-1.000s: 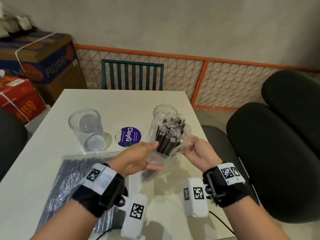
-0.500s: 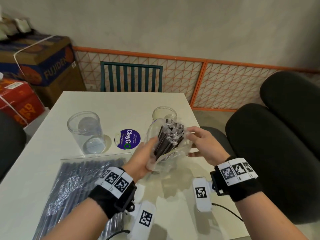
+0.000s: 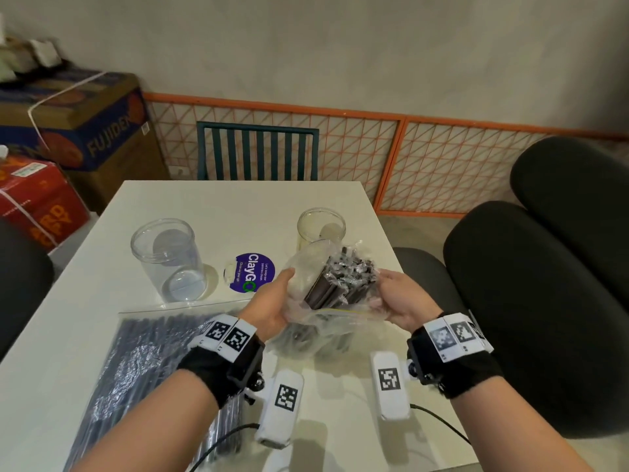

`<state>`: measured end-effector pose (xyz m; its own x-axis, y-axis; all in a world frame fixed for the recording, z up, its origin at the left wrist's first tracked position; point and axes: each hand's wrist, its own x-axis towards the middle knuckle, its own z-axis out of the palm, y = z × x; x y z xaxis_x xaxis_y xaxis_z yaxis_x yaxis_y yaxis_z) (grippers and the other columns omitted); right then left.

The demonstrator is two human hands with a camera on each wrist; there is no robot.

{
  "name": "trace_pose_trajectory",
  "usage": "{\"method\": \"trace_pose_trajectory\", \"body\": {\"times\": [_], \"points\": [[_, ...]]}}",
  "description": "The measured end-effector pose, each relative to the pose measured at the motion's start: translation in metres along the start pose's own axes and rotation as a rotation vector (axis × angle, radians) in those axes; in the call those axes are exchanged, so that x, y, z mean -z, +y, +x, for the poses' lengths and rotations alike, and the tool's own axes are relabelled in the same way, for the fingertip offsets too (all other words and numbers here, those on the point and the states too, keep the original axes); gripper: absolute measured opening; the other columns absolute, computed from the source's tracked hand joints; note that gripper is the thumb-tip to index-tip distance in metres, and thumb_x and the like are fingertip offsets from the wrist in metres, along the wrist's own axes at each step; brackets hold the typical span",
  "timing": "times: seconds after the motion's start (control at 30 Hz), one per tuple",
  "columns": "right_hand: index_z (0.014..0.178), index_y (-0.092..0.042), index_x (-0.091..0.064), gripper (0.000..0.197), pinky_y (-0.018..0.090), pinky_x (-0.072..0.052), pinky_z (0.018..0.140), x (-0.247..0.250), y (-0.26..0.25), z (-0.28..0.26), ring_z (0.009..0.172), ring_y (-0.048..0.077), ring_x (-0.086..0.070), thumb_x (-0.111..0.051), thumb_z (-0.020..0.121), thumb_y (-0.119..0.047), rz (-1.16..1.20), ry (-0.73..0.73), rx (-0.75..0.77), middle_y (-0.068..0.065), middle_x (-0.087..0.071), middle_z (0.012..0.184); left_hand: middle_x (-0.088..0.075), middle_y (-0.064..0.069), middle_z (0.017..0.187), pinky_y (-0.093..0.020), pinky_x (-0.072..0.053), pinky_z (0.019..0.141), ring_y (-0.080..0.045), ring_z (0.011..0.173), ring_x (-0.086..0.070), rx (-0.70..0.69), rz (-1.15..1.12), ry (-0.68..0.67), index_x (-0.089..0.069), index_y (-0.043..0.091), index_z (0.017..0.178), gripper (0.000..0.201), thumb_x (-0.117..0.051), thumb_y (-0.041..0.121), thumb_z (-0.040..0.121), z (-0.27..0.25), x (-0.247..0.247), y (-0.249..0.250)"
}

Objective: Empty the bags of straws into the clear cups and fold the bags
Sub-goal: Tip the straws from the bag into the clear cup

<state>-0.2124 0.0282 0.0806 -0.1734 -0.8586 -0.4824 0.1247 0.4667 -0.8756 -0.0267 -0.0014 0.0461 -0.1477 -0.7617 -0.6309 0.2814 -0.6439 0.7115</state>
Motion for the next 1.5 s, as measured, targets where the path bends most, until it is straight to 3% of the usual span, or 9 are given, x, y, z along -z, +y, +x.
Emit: {"method": "trace_pose_trajectory", "body": {"times": [0.1, 0.23, 0.43, 0.63, 0.83, 0.93, 1.13, 1.37, 1.5], "points": [[0.063, -0.008, -0.044, 0.037, 0.042, -0.056, 0.065, -0.001, 0.001, 0.002, 0.027, 0.005, -0.044, -0.036, 0.1, -0.008, -0.02, 0.058, 0.047, 0.003, -0.04, 0.053, -0.054, -0.011, 0.111, -0.048, -0.057, 0.076, -0.035, 0.103, -0.058, 0.071, 0.125, -0.011, -0.051, 0.019, 0.112, 0.045, -0.062, 0.05, 0.081, -0.017, 0.005, -0.005], [0.057, -0.01, -0.043, 0.04, 0.023, -0.044, 0.039, -0.009, 0.001, 0.004, 0.035, 0.013, -0.047, -0.037, 0.096, -0.005, -0.052, 0.048, -0.008, 0.003, -0.045, 0.047, -0.056, -0.017, 0.104, -0.045, -0.058, 0.053, -0.033, 0.092, -0.056, 0.176, -0.082, -0.131, -0.06, 0.008, 0.089, 0.01, -0.058, 0.017, 0.089, -0.029, 0.003, -0.018], [0.057, -0.009, -0.055, 0.036, 0.019, -0.05, 0.042, -0.013, -0.008, -0.005, 0.029, 0.015, -0.047, -0.045, 0.087, -0.026, -0.024, -0.225, -0.211, 0.002, -0.047, 0.038, -0.044, -0.014, 0.071, -0.028, -0.05, 0.035, -0.021, 0.051, -0.049, 0.114, -0.182, 0.051, -0.051, -0.001, 0.078, 0.028, -0.028, -0.01, 0.092, 0.004, 0.01, -0.028], [0.095, -0.019, -0.069, 0.061, 0.04, -0.049, 0.074, 0.003, -0.001, 0.007, 0.074, 0.026, -0.071, -0.061, 0.066, -0.072, -0.293, -0.196, -0.094, 0.004, -0.075, 0.081, -0.06, -0.013, 0.096, -0.032, -0.054, 0.048, -0.022, 0.059, -0.057, 0.1, -0.063, 0.032, -0.043, 0.011, 0.119, 0.029, -0.041, 0.024, 0.093, 0.005, 0.007, -0.033], [0.085, -0.01, -0.067, 0.044, 0.033, -0.053, 0.062, 0.001, 0.007, 0.018, 0.063, 0.019, -0.069, -0.064, 0.079, -0.054, -0.281, -0.065, -0.069, 0.008, -0.072, 0.076, -0.048, 0.004, 0.135, -0.038, -0.057, 0.058, -0.028, 0.119, -0.051, -0.207, 0.29, -0.016, -0.038, 0.048, 0.127, 0.052, -0.059, 0.054, 0.08, 0.001, 0.01, 0.0], [0.104, -0.007, -0.065, 0.054, 0.057, -0.049, 0.085, -0.004, 0.023, 0.022, 0.082, 0.033, -0.07, -0.061, 0.08, -0.055, -0.259, -0.072, -0.088, 0.016, -0.075, 0.087, -0.06, -0.005, 0.124, -0.037, -0.058, 0.06, -0.031, 0.115, -0.055, -0.108, 0.345, -0.139, -0.063, 0.033, 0.11, 0.033, -0.061, 0.046, 0.08, -0.005, 0.007, 0.0], [0.111, -0.01, -0.062, 0.052, 0.043, -0.053, 0.086, -0.002, 0.02, -0.001, 0.101, 0.027, -0.063, -0.056, 0.084, -0.054, -0.095, -0.014, -0.108, 0.009, -0.069, 0.107, -0.061, -0.013, 0.094, -0.05, -0.054, 0.082, -0.027, 0.088, -0.062, -0.03, -0.058, 0.017, -0.061, 0.006, 0.097, 0.021, -0.042, 0.013, 0.097, 0.012, 0.01, -0.021], [0.091, -0.004, -0.048, 0.019, 0.054, -0.053, 0.076, 0.005, 0.041, -0.001, 0.082, 0.034, -0.059, -0.031, 0.098, -0.002, 0.119, -0.024, -0.272, 0.018, -0.057, 0.099, -0.045, -0.014, 0.077, -0.049, -0.054, 0.042, -0.019, 0.068, -0.047, 0.163, -0.516, -0.043, -0.044, 0.006, 0.085, 0.021, -0.03, 0.006, 0.101, 0.005, 0.009, -0.043], [0.114, 0.0, -0.049, 0.029, 0.063, -0.051, 0.078, 0.001, 0.048, 0.012, 0.109, 0.049, -0.056, -0.031, 0.092, 0.004, 0.225, -0.028, -0.32, 0.029, -0.053, 0.126, -0.05, -0.02, 0.117, -0.051, -0.054, 0.042, -0.037, 0.093, -0.059, 0.229, -0.329, -0.083, -0.038, 0.011, 0.13, 0.031, -0.037, 0.01, 0.099, 0.0, 0.024, -0.037]]}}
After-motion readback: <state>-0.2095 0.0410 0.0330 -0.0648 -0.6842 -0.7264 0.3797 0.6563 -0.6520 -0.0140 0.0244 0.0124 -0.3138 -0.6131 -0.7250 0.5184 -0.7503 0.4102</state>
